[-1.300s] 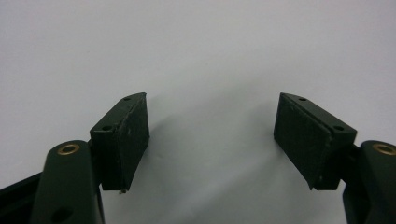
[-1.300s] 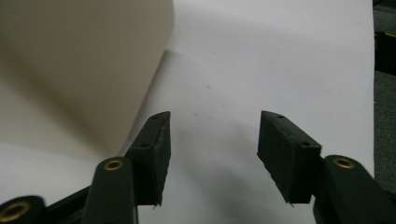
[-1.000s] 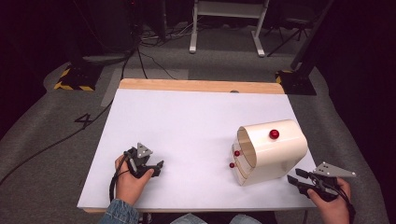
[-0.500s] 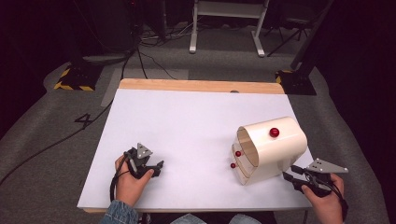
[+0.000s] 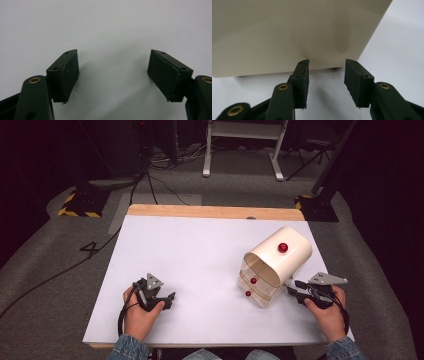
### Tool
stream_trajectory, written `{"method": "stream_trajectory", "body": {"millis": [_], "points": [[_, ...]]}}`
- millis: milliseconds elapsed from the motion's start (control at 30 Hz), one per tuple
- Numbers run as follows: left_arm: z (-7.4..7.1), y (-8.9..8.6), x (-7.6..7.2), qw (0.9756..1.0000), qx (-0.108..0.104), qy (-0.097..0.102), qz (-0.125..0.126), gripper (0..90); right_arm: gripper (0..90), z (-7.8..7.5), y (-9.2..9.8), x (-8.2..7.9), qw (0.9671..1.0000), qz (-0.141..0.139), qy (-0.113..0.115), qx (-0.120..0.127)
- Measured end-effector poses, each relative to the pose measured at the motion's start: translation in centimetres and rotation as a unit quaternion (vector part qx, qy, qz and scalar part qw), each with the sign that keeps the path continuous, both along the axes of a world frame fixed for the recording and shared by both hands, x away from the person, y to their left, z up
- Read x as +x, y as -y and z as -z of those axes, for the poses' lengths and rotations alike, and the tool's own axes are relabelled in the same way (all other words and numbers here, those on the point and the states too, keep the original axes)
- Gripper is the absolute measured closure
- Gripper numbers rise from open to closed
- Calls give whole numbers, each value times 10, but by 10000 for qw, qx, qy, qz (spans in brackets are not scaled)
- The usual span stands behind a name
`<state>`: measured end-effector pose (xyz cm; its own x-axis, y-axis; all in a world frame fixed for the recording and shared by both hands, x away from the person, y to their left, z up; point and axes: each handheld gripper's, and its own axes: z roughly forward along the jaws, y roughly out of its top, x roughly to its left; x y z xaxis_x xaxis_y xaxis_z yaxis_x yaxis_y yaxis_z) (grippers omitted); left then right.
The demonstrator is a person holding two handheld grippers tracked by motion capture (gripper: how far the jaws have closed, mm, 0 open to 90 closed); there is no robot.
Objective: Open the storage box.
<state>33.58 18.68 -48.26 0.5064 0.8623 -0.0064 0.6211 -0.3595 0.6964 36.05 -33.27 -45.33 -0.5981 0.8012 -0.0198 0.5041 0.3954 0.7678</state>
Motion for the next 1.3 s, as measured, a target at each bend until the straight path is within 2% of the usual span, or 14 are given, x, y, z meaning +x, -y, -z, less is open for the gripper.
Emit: {"method": "stream_trajectory", "body": {"millis": [233,333,400,500,667,800,833,933,967,1100,1300], "points": [[0,0,0,10000,-3,-2,0,255,548,4,-21,17,9999,109,122,49],[0,0,0,10000,1,5,2,255,475,5,-23,18,9997,182,164,-7],[0,0,0,10000,2,9,1,255,446,4,-20,18,9997,195,154,66],[0,1,-1,10000,29,14,-5,254,422,3,-11,15,9994,288,205,-49],[-3,4,-1,9999,119,31,22,275,403,10,13,10,9986,529,46,-75],[-6,8,-1,9999,75,81,122,276,383,16,28,9,9975,705,-37,-25],[-9,12,-2,9998,-10,79,196,276,361,20,34,10,9970,773,-87,27],[-15,20,-4,9992,1,148,359,277,334,26,35,12,9968,774,-185,-50],[-15,20,-4,9992,1,148,359,277,333,27,34,11,9969,766,-158,-69],[-26,38,-9,9974,-119,266,657,277,332,27,34,11,9969,772,-145,-88],[-40,69,-18,9924,-339,568,1041,288,332,27,34,11,9969,774,-132,-101]]}}
